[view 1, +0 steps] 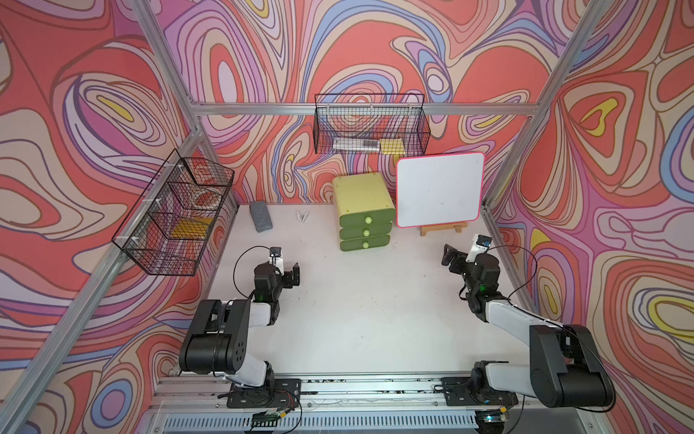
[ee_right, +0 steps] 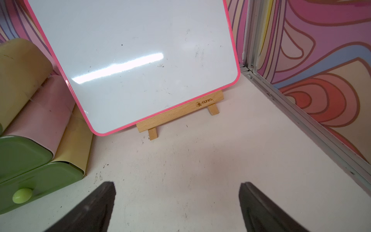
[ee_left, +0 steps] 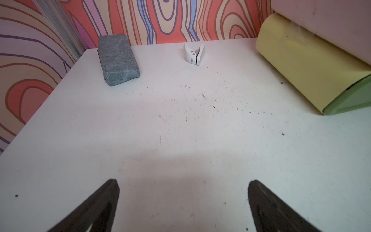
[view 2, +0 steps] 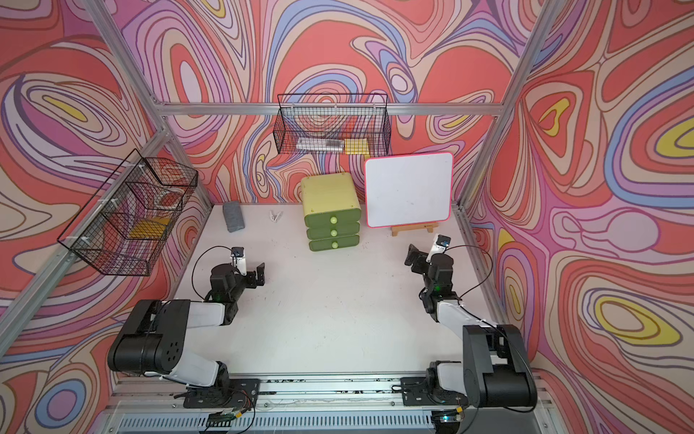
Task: Place the wired earphones into the drawer by color
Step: Reset both arms
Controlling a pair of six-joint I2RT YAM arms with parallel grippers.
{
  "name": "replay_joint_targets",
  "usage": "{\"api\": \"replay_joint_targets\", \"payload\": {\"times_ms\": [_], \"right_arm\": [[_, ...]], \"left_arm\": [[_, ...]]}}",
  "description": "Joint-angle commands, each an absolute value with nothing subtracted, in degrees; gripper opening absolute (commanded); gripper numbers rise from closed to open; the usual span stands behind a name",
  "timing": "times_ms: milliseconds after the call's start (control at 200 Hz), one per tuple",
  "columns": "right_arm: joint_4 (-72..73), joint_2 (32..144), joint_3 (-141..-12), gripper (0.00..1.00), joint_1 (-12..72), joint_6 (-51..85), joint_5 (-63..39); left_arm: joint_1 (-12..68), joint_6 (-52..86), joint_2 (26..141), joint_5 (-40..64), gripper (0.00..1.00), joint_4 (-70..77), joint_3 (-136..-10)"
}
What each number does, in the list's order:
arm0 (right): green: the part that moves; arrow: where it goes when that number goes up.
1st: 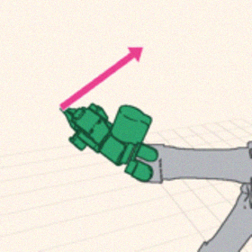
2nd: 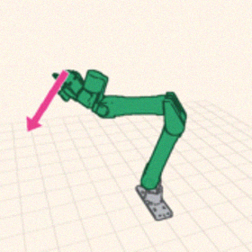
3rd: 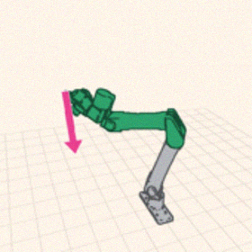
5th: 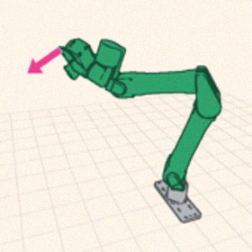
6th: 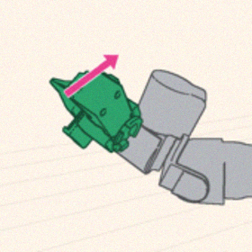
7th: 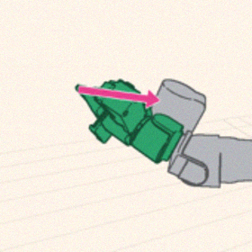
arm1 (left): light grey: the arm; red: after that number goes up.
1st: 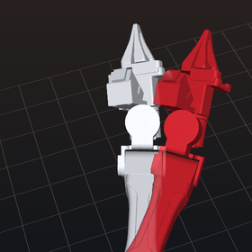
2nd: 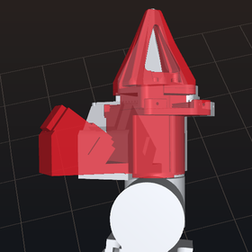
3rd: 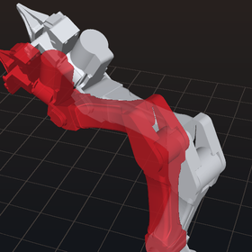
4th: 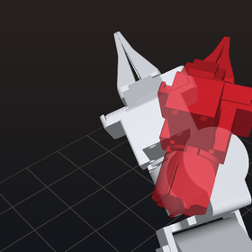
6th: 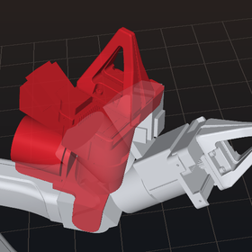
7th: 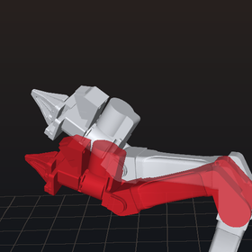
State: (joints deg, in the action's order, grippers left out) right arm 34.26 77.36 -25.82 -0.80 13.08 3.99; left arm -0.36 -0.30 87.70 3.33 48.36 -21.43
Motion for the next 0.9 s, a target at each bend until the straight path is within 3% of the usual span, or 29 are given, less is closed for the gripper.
{"api": "replay_joint_targets", "payload": {"times_ms": [0, 205, 356, 521, 891], "right_arm": [[37.37, 80.81, -26.53, 0.98, -1.03, 9.58, 4.9], [45.02, 87.65, -26.34, 0.98, -1.07, 5.73, 7.77], [67.37, 97.94, -21.03, 0.98, -0.99, 4.5, 8.8], [55.38, 96.66, -25.75, 0.98, -0.92, 4.1, 8.01], [56.4, 97.12, -25.92, 0.98, 0.21, 3.16, 9.67]], "left_arm": [[-0.7, 1.06, 87.85, 1.85, 0.99, 49.08, -22.15], [-0.7, 1.09, 87.91, 1.85, 0.99, 49.31, -22.07], [-0.62, 0.98, 87.9, 1.67, 0.99, 49.65, -21.97], [-0.62, 0.93, 87.9, 1.68, 0.99, 49.57, -21.97], [-0.62, 1.01, 87.98, 1.76, 0.99, 49.53, -22.06]]}}
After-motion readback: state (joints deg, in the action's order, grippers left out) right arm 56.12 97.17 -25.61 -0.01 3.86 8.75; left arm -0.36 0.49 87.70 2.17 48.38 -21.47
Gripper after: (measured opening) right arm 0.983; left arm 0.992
